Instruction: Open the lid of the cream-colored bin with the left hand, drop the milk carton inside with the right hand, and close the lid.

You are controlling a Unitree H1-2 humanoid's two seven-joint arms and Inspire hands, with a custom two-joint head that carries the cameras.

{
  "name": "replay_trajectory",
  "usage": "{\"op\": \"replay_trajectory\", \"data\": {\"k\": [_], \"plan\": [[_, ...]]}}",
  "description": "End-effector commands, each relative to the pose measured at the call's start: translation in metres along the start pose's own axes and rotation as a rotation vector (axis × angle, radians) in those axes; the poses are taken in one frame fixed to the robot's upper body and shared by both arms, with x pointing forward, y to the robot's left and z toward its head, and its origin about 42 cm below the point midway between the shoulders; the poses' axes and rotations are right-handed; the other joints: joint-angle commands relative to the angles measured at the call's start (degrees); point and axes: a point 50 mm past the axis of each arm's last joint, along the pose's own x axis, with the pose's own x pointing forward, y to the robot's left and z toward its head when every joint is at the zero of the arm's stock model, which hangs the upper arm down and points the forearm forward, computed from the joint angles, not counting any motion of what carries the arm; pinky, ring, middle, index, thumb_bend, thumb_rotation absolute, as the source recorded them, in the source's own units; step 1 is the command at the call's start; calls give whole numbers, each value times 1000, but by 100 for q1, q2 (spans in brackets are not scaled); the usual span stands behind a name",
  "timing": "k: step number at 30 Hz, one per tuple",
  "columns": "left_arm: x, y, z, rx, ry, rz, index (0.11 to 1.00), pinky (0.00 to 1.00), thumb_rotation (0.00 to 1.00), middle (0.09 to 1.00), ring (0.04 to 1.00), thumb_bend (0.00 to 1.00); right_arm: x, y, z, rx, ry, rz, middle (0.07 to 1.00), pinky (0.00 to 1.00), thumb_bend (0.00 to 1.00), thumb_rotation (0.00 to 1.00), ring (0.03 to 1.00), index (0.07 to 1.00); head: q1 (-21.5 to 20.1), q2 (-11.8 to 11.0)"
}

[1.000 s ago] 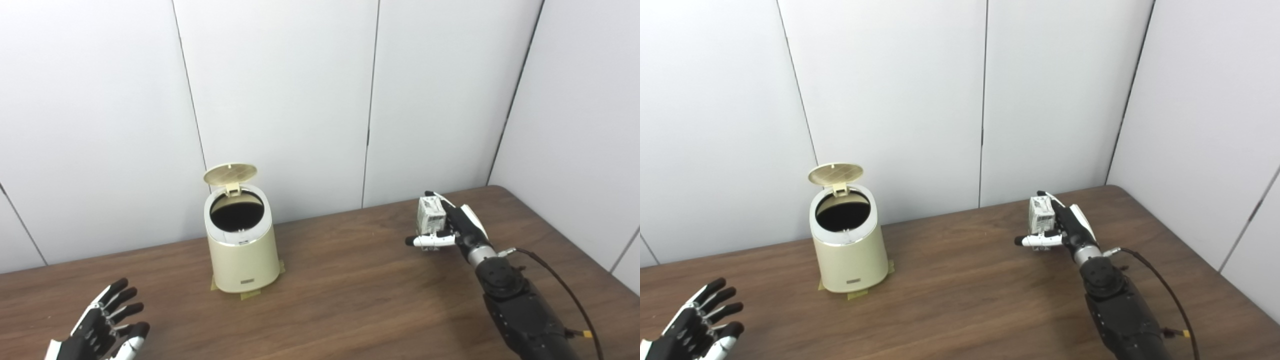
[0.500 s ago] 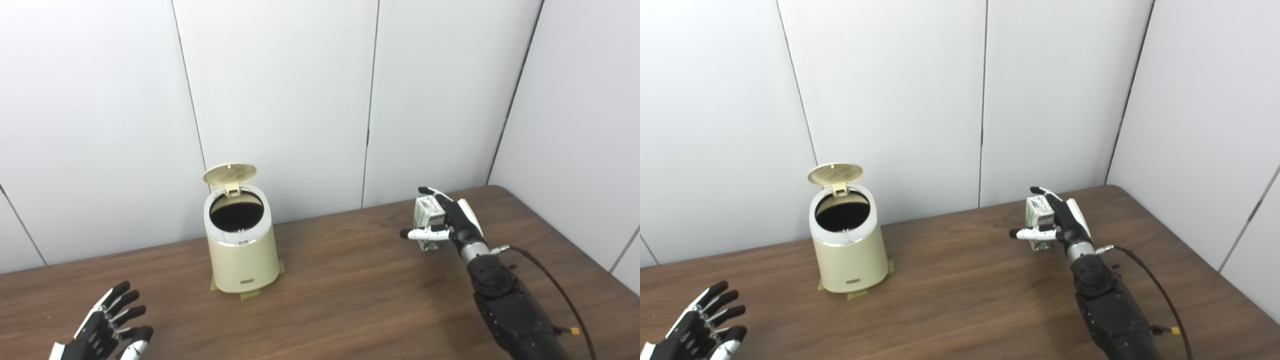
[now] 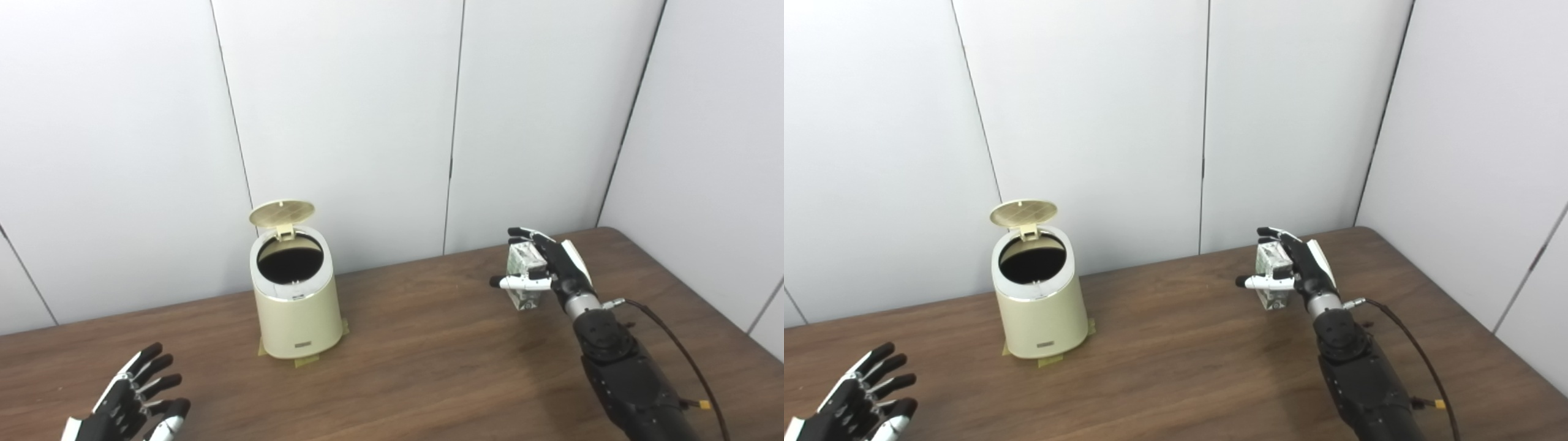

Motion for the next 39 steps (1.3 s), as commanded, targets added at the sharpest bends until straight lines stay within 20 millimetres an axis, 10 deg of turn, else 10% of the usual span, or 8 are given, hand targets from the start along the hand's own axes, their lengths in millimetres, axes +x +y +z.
{"op": "replay_trajectory", "data": {"k": [1,21,39], "plan": [[8,3,16,23,-70,-8,884,640,136,854,776,462,14,-26,30,3,-84,-24,818,654,724,0,746,820,-1,5],[7,6,15,26,-69,-14,881,634,134,855,775,480,16,-58,33,-292,12,165,905,849,835,75,893,897,37,30],[6,5,13,39,-62,-22,879,618,145,855,770,489,16,-53,26,-290,-4,134,888,819,828,77,863,894,45,69]]}}
